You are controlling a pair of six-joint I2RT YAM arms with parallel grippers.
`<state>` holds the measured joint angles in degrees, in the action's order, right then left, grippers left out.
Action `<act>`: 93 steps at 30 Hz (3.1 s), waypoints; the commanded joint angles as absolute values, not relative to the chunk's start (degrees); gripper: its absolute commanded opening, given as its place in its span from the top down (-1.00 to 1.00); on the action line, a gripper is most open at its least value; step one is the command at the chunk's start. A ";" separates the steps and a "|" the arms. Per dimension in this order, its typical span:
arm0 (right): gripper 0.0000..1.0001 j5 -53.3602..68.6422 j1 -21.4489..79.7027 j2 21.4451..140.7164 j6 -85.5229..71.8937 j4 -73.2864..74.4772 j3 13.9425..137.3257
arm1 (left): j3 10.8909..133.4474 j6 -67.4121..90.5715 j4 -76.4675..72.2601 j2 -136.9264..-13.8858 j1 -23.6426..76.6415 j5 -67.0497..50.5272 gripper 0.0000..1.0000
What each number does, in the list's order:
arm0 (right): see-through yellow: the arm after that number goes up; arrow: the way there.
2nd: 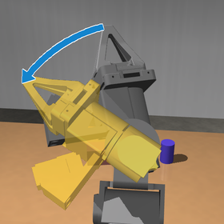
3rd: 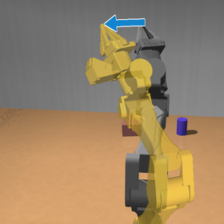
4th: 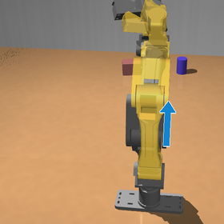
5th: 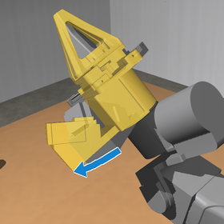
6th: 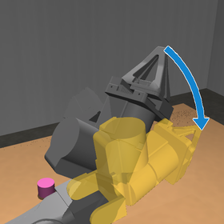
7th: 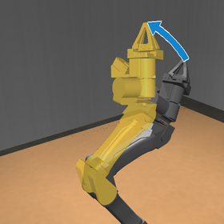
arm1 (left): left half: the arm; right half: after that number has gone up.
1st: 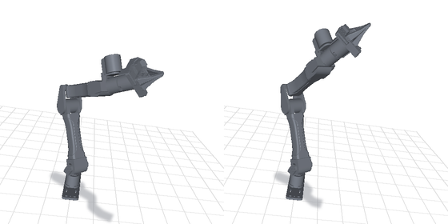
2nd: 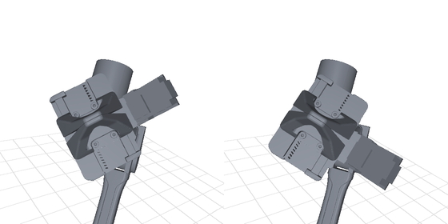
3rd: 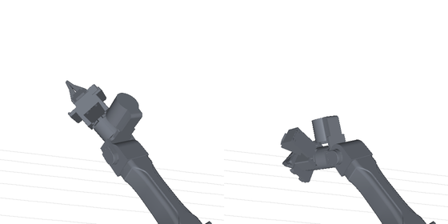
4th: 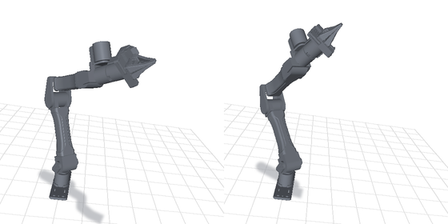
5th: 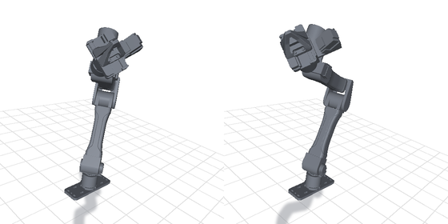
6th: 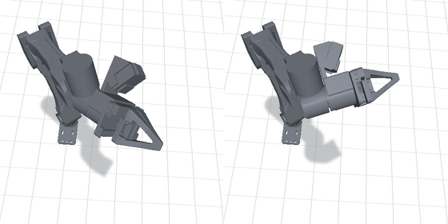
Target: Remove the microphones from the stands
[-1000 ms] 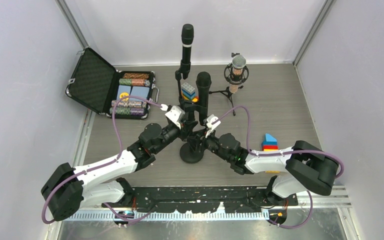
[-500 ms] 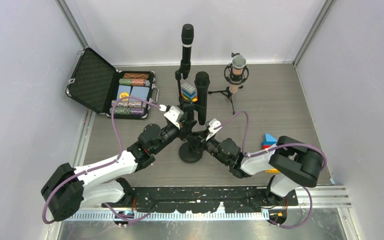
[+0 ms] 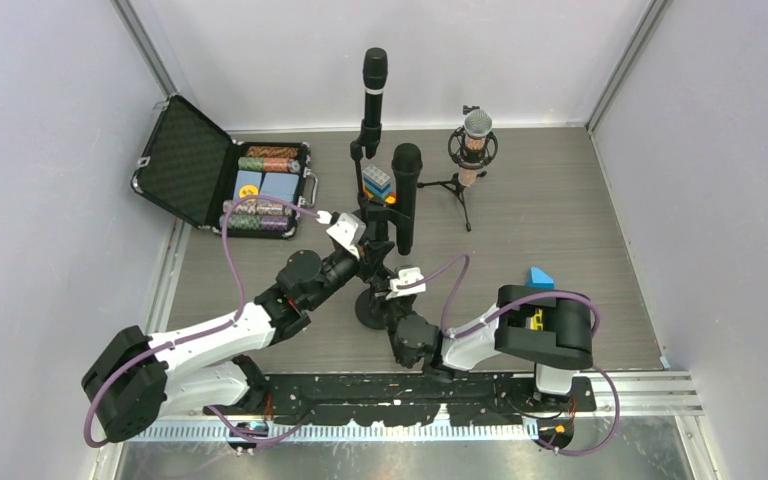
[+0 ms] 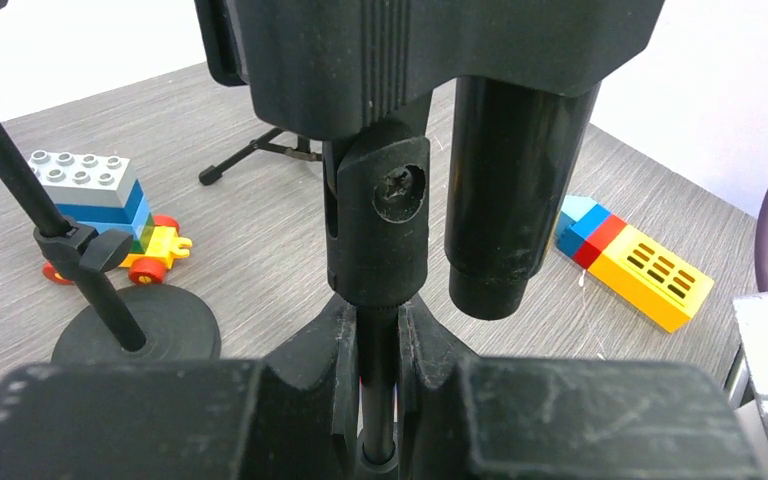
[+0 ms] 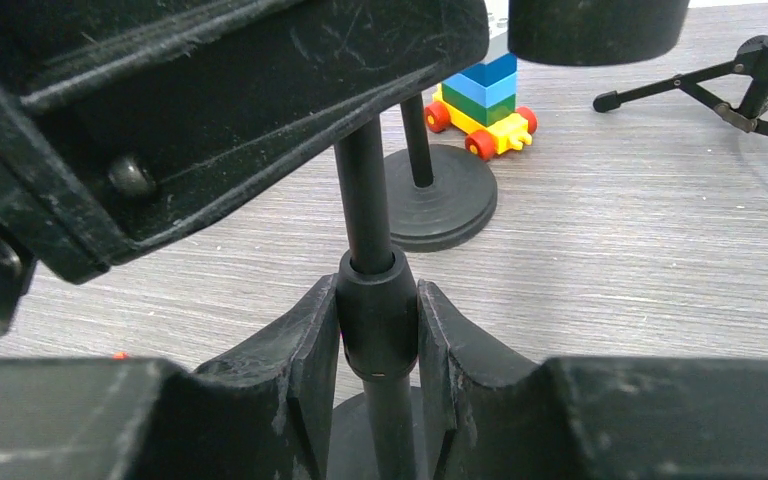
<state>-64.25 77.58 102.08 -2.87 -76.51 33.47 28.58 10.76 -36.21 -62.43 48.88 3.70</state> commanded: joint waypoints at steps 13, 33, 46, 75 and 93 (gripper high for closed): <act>0.05 -28.52 67.44 91.66 -19.93 -78.08 20.93 | 27.60 10.90 -38.23 -61.44 48.52 7.43 1.00; 0.98 -22.60 61.07 91.10 -22.05 -72.84 22.02 | 27.73 10.61 -37.67 -62.28 48.34 6.86 1.00; 1.00 -77.36 78.57 101.96 -1.06 -82.54 33.30 | 26.24 12.13 -38.91 -60.39 48.34 11.29 1.00; 0.82 -12.24 59.60 88.26 -22.00 -65.53 23.73 | 26.76 11.01 -39.95 -62.33 47.72 5.73 1.00; 1.00 -75.91 76.95 103.16 5.44 -82.45 35.35 | 25.70 12.45 -44.22 -61.62 47.72 5.93 1.00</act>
<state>-64.01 77.97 102.91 1.19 -76.60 34.70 26.39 13.08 -40.10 -62.17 48.14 5.32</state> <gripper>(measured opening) 0.358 0.146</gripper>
